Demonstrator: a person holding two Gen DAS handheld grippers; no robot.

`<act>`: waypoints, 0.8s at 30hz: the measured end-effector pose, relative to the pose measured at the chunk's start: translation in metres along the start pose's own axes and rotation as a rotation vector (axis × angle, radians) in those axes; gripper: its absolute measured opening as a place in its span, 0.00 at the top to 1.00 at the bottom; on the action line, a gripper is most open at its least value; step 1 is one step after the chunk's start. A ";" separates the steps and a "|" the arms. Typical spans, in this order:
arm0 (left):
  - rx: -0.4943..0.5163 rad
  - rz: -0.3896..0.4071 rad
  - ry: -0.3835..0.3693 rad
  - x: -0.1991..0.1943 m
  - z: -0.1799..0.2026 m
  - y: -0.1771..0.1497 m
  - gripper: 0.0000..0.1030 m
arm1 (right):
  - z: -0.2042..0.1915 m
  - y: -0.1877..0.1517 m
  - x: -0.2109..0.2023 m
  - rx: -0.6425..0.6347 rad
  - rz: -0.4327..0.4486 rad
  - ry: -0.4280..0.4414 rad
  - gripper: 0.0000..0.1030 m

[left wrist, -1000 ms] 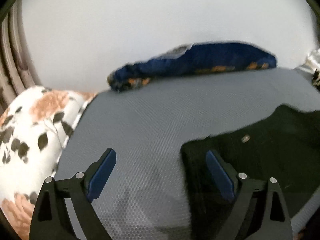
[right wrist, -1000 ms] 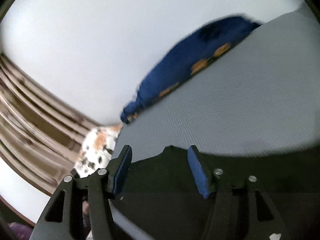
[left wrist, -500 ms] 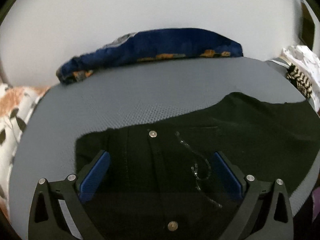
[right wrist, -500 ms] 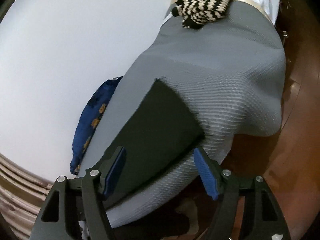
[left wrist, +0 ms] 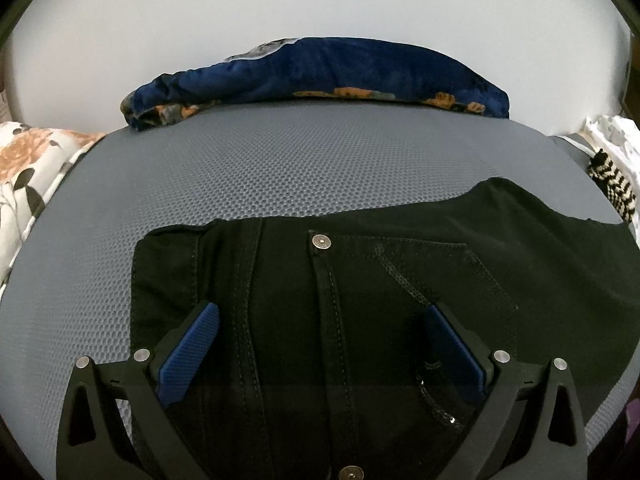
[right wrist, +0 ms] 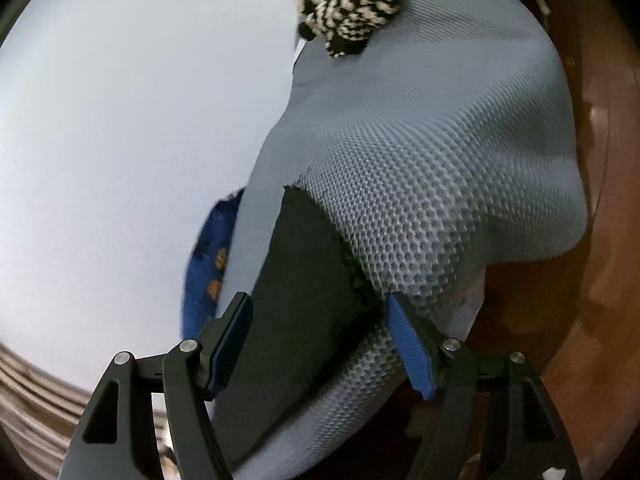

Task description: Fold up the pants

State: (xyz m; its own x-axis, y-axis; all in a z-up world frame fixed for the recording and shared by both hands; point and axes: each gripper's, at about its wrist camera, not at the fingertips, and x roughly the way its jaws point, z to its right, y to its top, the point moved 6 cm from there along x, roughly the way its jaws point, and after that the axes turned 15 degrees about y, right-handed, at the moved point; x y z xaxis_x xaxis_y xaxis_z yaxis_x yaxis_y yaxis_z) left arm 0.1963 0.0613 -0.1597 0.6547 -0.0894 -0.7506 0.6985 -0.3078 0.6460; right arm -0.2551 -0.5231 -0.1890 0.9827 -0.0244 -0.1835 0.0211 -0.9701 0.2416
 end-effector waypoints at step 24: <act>-0.017 0.002 -0.017 -0.005 -0.004 0.002 0.00 | -0.083 -0.022 0.058 -0.273 -0.063 -0.088 0.93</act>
State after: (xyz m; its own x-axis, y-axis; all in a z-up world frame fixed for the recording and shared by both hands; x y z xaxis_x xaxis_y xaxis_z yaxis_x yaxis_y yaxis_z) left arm 0.1957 0.0647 -0.1543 0.6514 -0.1066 -0.7512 0.7018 -0.2917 0.6499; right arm -0.1835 -0.4828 -0.1259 0.9584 0.0012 -0.2854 0.1417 -0.8700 0.4722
